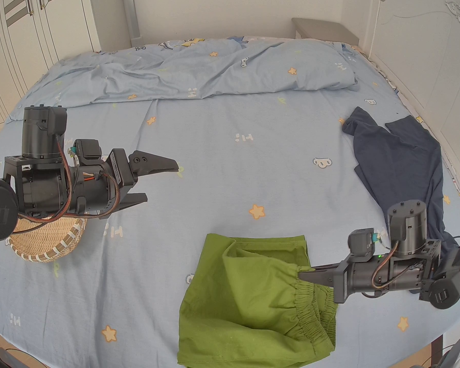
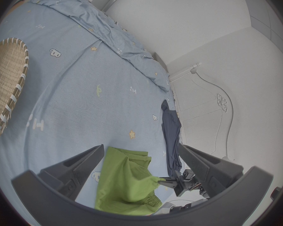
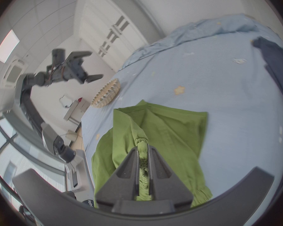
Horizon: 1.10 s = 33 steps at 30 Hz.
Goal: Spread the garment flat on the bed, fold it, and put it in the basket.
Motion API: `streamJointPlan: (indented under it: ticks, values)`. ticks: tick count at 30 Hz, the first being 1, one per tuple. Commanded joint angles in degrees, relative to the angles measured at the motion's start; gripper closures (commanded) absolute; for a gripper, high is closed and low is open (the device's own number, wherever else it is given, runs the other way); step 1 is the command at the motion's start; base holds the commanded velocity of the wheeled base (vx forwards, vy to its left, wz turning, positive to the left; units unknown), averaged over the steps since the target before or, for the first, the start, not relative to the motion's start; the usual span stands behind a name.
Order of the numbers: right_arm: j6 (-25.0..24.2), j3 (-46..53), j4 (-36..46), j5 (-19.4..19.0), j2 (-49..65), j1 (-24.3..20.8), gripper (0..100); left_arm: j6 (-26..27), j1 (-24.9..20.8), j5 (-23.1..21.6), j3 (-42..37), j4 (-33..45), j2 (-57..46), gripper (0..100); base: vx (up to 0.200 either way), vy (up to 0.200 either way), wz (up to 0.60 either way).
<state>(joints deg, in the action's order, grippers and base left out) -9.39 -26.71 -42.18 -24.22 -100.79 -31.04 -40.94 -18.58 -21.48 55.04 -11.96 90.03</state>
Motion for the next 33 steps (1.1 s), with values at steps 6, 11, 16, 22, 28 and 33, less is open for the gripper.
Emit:
streamJointPlan:
  ticks: [6,11,16,22,28,33]
  values:
    - [-4.9,3.0,12.3,-0.1,12.1,9.2,100,0.0,-0.1,0.0,0.0,0.0,0.3,0,0.0,0.0,0.0]
    - [-10.0,7.0,14.7,-0.1,14.0,9.1,100,0.0,-0.2,-0.8,-0.3,0.0,0.0,0,0.0,0.0,0.0]
    - [-10.5,9.7,14.1,0.0,13.5,8.8,100,0.0,-0.2,-2.1,-0.9,0.0,-0.1,0,0.0,0.0,0.0]
    - [-10.5,10.1,14.1,-1.6,10.8,8.5,100,0.0,-0.2,-2.3,-1.1,0.0,-0.1,0,0.0,0.0,0.0]
    - [-10.5,10.5,13.4,-3.3,9.4,9.2,0,0.0,-0.1,-2.3,-1.1,0.0,0.1,0,0.0,0.0,0.0]
    - [-11.5,10.7,13.5,-4.7,8.8,10.5,0,0.0,-0.1,-2.3,-1.2,0.0,0.1,0,0.0,0.0,0.0]
